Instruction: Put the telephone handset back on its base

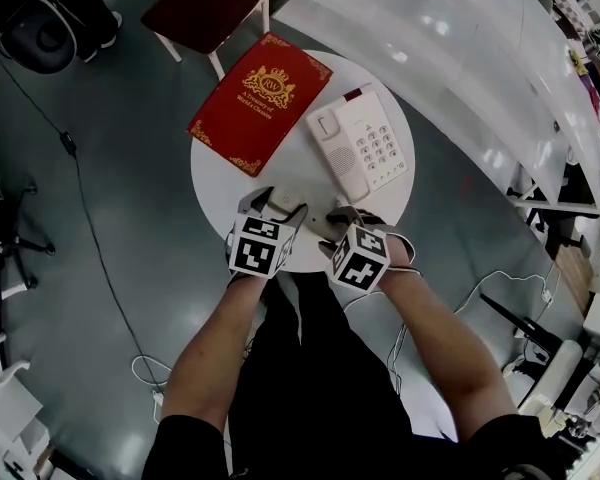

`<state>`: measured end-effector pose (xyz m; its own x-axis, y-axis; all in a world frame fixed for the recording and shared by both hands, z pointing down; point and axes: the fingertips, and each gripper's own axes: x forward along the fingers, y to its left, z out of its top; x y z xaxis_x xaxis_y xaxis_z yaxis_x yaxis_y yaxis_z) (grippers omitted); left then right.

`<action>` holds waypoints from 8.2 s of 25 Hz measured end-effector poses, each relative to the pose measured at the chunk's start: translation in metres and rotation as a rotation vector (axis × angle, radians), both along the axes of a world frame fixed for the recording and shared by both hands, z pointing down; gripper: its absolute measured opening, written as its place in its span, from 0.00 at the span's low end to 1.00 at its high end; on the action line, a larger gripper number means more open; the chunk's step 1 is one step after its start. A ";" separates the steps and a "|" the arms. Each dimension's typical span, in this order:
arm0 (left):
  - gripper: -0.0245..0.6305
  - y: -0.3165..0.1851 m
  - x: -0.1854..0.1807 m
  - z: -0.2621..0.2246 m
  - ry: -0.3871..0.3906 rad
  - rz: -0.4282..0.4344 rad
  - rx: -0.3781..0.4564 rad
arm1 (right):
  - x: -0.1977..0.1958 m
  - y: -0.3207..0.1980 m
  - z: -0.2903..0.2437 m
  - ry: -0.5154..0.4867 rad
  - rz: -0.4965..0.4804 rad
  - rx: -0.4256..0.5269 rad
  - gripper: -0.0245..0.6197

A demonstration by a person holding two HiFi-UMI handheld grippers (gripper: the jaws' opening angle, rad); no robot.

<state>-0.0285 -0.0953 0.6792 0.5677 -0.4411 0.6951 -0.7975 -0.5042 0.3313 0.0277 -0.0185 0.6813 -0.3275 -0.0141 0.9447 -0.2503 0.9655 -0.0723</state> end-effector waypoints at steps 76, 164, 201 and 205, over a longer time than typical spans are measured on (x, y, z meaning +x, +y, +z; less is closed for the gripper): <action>0.47 -0.007 0.000 -0.016 0.144 -0.058 -0.105 | -0.024 -0.019 0.006 0.152 -0.189 0.146 0.28; 0.45 -0.009 0.117 -0.365 0.493 -0.021 0.413 | 0.042 -0.041 -0.316 -0.950 0.040 0.121 0.31; 0.45 -0.034 0.025 -0.320 0.397 -0.206 0.405 | 0.078 -0.109 -0.285 -0.795 0.194 0.177 0.35; 0.45 -0.032 0.046 -0.301 0.356 -0.281 0.380 | 0.103 -0.140 -0.289 -0.821 0.163 0.164 0.35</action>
